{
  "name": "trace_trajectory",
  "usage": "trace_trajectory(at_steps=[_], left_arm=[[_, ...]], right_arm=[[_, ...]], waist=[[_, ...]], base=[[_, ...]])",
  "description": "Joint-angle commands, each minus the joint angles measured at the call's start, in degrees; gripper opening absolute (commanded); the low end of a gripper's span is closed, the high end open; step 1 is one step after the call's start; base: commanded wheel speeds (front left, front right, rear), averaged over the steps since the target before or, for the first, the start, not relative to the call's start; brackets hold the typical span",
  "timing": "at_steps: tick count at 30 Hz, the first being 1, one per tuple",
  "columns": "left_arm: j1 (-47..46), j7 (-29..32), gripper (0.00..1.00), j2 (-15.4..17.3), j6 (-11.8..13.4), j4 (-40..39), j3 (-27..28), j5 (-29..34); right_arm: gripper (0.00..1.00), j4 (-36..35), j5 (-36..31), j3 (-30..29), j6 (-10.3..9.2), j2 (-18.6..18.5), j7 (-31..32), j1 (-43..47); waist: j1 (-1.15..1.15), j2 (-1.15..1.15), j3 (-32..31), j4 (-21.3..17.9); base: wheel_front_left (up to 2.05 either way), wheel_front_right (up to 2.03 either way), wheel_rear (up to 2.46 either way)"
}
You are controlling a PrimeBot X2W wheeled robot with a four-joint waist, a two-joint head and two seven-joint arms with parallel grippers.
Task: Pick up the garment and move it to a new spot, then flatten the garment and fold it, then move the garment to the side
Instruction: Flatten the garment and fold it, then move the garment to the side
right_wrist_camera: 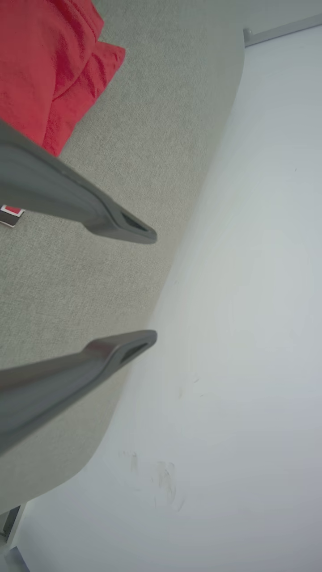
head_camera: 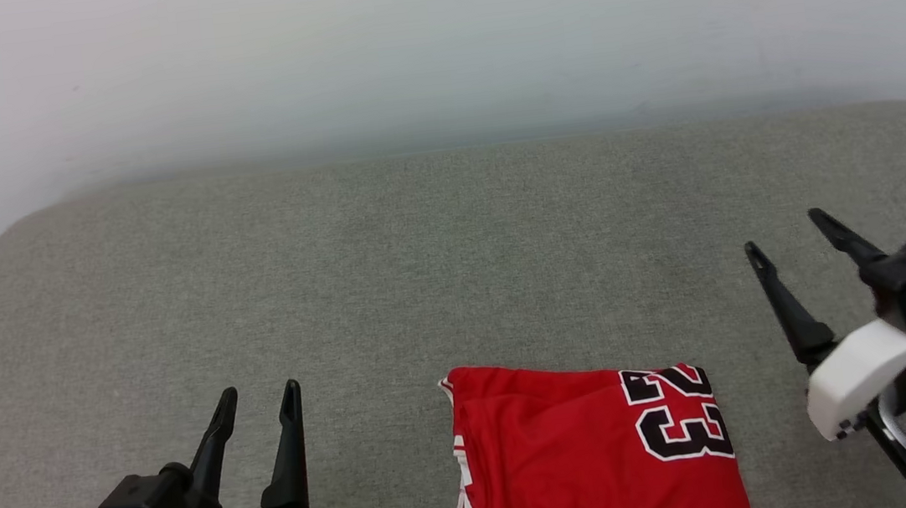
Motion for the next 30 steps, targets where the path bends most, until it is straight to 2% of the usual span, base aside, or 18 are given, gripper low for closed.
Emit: trace_trajectory(at_steps=[1, 8, 16, 22, 30], left_arm=[[1.04, -0.10, 1.00, -1.00, -0.67, -0.46, 1.19, 1.26], [2.48, -0.11, 1.00, -4.11, -3.32, -1.19, 4.93, 5.19], [4.18, -0.11, 1.00, -6.95, -6.02, -1.82, 7.77, 10.08], [4.31, -0.11, 1.00, -8.82, -8.18, -1.14, 9.10, 12.50], [4.04, -0.11, 1.00, -10.75, -10.06, -0.36, 10.74, 14.21]], right_arm=[[1.00, -2.01, -0.03, -1.65, -0.05, -0.64, -1.37, 2.38], [1.00, -7.56, 1.73, -7.81, -0.05, 2.96, -6.63, 9.78], [1.00, -9.39, 1.04, -9.72, -0.05, 6.99, -10.51, 14.43], [1.00, -8.73, 0.23, -9.62, -0.05, 9.14, -10.59, 15.81], [1.00, -8.36, 0.45, -9.07, -0.05, 9.27, -8.10, 15.75]], waist=[[0.00, 0.00, 0.30, -0.42], [0.00, 0.00, 0.51, -1.29], [0.00, 0.00, 0.52, -1.17], [0.00, 0.00, 0.60, -0.59], [0.00, 0.00, 1.31, -0.16]], base=[[0.00, 0.00, 0.00], [0.00, 0.00, 0.00], [0.00, 0.00, 0.00], [0.00, 0.00, 0.00], [0.00, 0.00, 0.00]])
